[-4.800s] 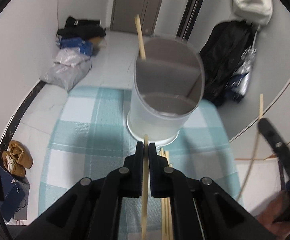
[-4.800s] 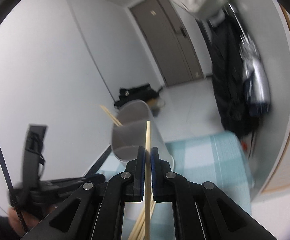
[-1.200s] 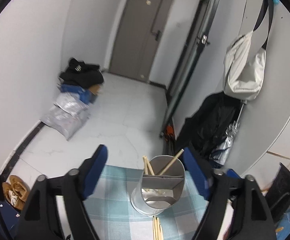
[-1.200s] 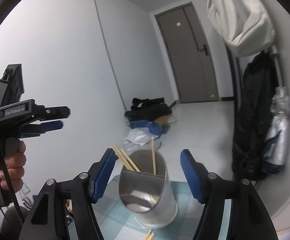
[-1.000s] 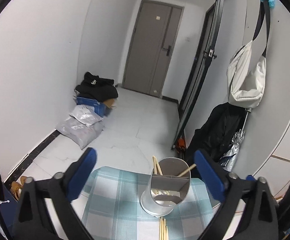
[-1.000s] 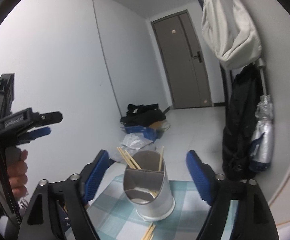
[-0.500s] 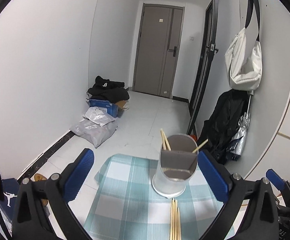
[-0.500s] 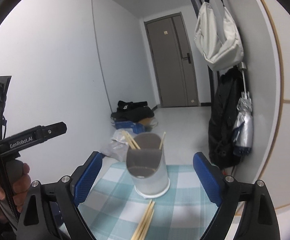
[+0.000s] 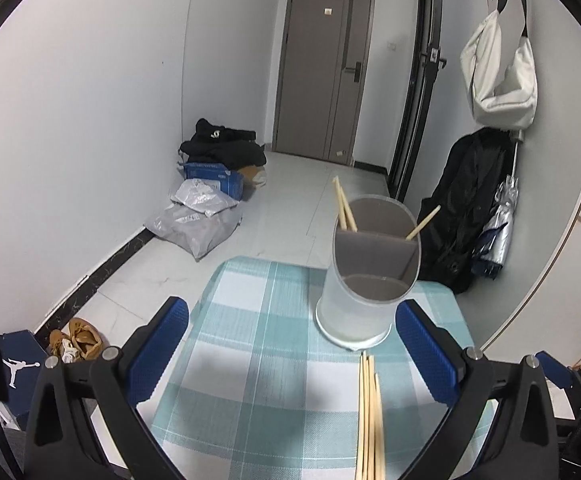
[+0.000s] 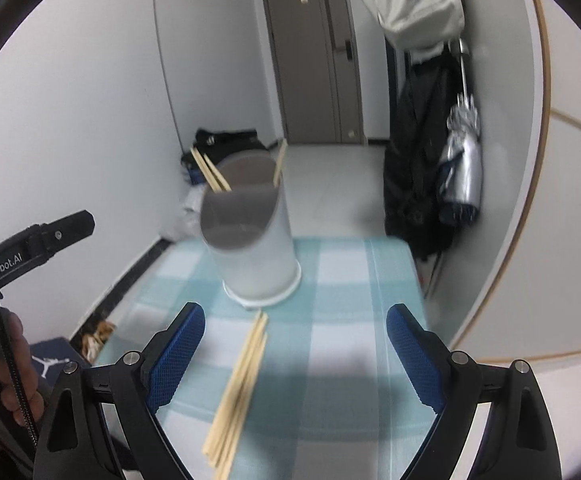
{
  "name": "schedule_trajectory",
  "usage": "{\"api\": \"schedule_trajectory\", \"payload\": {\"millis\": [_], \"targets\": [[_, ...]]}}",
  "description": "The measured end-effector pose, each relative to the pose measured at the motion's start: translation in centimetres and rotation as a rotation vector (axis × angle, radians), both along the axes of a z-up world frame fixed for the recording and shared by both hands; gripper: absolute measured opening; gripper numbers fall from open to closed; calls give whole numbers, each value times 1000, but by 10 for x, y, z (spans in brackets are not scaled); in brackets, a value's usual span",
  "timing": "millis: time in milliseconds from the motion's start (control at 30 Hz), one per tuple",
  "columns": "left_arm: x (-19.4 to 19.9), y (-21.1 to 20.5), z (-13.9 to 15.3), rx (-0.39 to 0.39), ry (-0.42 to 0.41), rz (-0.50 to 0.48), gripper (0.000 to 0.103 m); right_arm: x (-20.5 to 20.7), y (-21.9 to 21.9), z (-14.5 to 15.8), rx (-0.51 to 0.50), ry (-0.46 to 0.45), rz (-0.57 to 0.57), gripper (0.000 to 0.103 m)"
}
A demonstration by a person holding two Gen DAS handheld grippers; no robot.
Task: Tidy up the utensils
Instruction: 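Move both open grippers back down to the chopstick bundle, then close the right gripper on a chopstick while the left gripper approaches the bundle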
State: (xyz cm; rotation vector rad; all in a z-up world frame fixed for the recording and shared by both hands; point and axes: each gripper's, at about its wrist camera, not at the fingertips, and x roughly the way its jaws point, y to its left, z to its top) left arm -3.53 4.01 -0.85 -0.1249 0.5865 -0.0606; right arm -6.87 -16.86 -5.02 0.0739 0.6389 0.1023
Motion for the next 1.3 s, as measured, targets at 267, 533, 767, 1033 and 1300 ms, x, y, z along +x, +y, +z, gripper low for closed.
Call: {"api": "schedule_trajectory", "payload": {"millis": [267,533,767,1033,1300], "targets": [[15,-1,-41,22,87,-10,102,19,-2,-39,-46,178,18,91],[21,15,-38,-14,130,9,102,52,-6,-58,-44,303,11,89],[35,27,-42,-38,154,46,102,89,9,-79,-82,428,86,74],[38,40,-43,-95,189,80,102,122,37,-120,-102,631,205,44],[45,50,-44,-149,219,94,102,129,58,-125,-172,669,242,28]]}}
